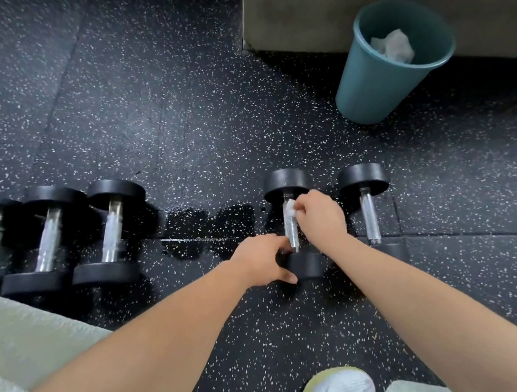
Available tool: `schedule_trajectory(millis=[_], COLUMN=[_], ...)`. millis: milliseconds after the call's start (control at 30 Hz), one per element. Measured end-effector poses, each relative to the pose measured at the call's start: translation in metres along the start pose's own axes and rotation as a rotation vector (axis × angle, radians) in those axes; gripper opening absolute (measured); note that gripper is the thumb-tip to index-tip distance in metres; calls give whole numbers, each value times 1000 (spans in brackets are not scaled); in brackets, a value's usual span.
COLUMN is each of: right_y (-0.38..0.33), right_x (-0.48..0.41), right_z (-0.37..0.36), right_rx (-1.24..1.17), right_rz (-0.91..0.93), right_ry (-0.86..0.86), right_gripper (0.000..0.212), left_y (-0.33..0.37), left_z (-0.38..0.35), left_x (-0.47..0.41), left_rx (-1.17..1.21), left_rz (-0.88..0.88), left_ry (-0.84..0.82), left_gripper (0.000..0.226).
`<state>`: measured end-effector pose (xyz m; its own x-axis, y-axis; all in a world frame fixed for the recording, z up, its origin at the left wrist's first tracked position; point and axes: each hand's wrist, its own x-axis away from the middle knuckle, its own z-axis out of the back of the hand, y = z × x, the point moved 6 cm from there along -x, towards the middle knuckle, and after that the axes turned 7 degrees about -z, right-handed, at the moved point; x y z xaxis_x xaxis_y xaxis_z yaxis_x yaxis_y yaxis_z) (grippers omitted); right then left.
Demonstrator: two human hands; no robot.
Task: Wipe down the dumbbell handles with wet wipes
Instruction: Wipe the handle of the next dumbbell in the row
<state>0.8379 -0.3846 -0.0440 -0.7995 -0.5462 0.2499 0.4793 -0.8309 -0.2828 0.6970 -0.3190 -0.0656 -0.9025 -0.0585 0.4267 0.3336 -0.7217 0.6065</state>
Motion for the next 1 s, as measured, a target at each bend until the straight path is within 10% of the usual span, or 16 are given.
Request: schedule_trajectory(millis=[667, 1000], right_y=[-17, -2], right_x=[-13, 22], right_z=[-5, -21], right_rx=[-117, -22], right_rz=[-94, 56], right_ry=[67, -183], right_gripper=[21, 11], left_y=[9, 2], left_z=[-5, 2], left_x=[-1, 3], left_rx=[48, 3], left_rz=[61, 50], left_ry=[-17, -18], left_gripper=[61, 61])
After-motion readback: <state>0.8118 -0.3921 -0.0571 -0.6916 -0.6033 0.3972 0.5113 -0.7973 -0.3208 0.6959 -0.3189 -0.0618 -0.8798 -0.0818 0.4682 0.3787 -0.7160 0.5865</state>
